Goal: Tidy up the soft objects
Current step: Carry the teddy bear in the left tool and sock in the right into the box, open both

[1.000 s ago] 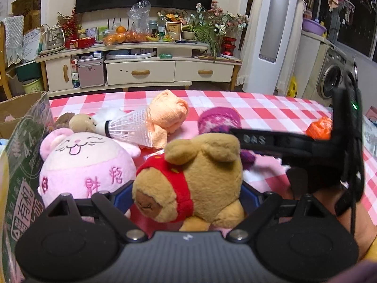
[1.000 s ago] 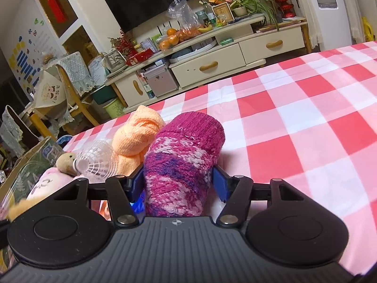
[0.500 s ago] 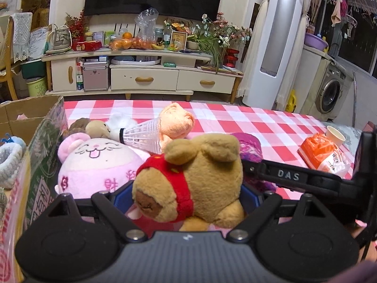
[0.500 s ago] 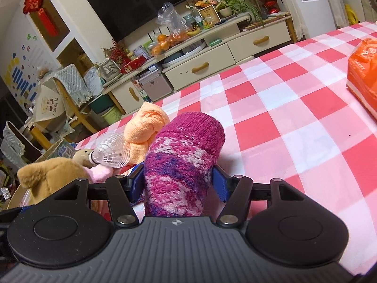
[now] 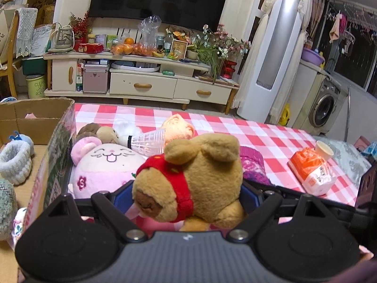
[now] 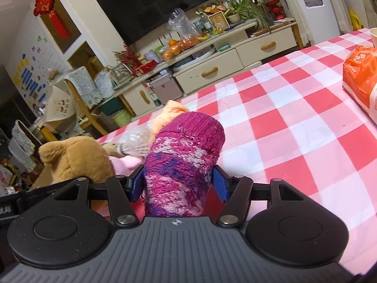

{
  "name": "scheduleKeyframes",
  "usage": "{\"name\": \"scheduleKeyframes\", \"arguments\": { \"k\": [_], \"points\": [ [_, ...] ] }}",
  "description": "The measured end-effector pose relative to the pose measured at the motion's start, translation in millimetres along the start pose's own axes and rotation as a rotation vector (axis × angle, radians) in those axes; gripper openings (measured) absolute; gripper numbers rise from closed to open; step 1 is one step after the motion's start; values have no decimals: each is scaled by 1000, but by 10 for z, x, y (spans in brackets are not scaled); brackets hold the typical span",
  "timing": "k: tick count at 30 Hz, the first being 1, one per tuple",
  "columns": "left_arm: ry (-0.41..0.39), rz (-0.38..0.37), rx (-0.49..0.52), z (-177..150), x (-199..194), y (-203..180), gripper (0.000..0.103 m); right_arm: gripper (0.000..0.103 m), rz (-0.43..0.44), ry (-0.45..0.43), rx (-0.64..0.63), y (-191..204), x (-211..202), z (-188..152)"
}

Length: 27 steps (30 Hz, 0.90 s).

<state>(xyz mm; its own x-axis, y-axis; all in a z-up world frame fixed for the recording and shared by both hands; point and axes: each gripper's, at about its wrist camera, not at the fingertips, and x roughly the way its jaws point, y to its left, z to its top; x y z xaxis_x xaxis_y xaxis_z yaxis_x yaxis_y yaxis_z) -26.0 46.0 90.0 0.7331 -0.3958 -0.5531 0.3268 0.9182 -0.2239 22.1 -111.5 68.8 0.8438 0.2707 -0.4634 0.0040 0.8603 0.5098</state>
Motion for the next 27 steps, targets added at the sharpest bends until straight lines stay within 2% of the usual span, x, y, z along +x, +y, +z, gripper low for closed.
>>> {"name": "scheduleKeyframes", "arguments": {
  "k": [16,27],
  "points": [
    [-85,-32,-61,61,-350,255,89,75,94,-34,-67,181,-27,70],
    [-157,-15,-111,113,-586,520,89,75,157,-45,-126,183,-44,91]
  ]
}}
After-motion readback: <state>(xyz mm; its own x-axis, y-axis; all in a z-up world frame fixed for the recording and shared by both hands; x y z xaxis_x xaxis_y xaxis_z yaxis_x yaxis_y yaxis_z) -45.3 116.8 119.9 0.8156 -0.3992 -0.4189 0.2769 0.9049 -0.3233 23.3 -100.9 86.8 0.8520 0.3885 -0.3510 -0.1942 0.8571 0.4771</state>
